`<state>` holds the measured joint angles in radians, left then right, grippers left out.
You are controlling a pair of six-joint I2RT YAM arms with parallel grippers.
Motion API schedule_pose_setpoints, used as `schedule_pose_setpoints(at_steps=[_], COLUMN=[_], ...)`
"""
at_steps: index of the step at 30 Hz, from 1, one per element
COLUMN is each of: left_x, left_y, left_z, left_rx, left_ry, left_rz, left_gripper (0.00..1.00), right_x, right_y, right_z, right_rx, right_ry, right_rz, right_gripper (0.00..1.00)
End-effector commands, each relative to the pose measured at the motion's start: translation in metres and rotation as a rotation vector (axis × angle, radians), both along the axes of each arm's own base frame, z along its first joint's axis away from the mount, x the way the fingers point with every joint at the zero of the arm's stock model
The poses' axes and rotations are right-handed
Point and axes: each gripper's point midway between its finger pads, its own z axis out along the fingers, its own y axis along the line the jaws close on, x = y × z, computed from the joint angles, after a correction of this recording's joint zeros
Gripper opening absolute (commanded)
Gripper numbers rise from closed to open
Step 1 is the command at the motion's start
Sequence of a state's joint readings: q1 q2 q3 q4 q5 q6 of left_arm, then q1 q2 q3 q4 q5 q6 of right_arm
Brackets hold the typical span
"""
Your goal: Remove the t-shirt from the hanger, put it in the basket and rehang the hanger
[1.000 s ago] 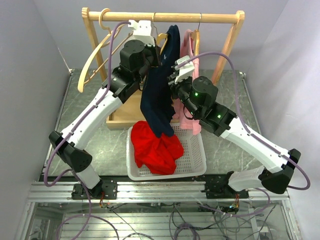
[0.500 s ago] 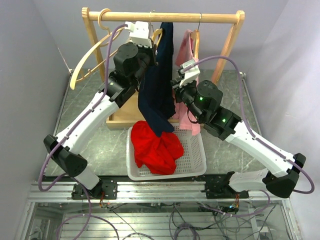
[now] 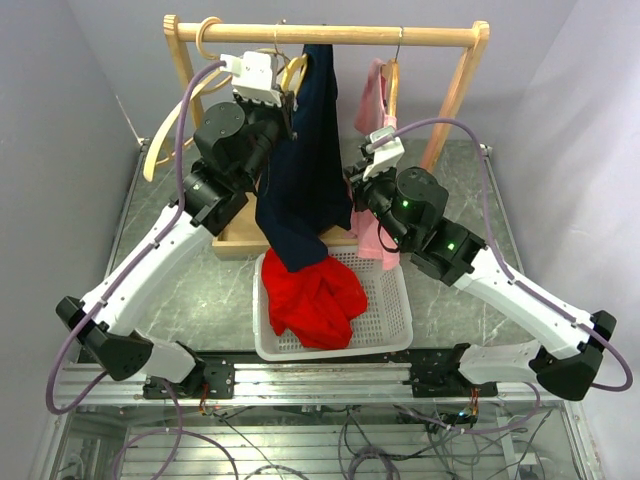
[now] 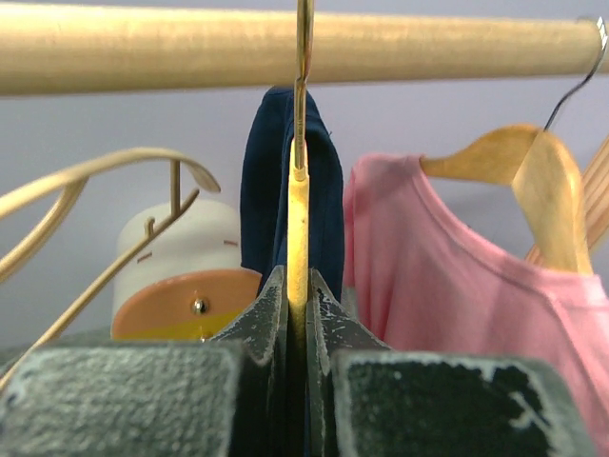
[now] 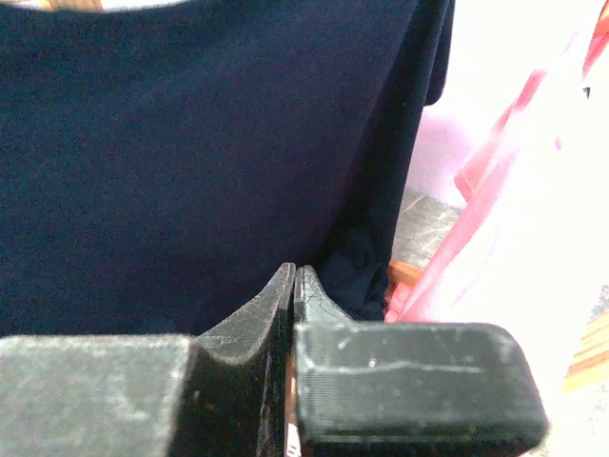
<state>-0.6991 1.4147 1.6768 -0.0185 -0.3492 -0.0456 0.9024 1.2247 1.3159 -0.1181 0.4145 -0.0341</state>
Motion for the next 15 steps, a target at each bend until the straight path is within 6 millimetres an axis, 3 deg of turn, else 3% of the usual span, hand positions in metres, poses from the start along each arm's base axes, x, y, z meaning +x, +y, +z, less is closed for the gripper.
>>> schedule_pose_setpoints(at_steps=[1, 5, 7, 15], left_x=[-0.020, -0.040, -0.052, -0.094], left_y=[0.015, 0.023, 0.026, 0.035], left_z=[0.009, 0.005, 0.002, -0.037], left_rx=[-0.028, -0.007, 0.001, -0.026], left_ry=[-0.005, 0.045, 0.066, 0.167], left_rz=[-0.006, -0.040, -0.074, -0.184], left_gripper=[0.07, 0.07, 0.07, 0.07], right_x=[-0.002, -0.002, -0.002, -0.004], right_y=[-0.007, -0.004, -0.001, 0.029], right_z=[0.010, 0.017, 0.025, 0.047], right_rx=[0.046, 0.070, 0.090, 0.191], right_ry=[-0.014, -0.024, -0.033, -0.039], right_rz=[-0.016, -0.008, 0.006, 0.117], right_gripper=[0.00, 0.00, 0.08, 0.64])
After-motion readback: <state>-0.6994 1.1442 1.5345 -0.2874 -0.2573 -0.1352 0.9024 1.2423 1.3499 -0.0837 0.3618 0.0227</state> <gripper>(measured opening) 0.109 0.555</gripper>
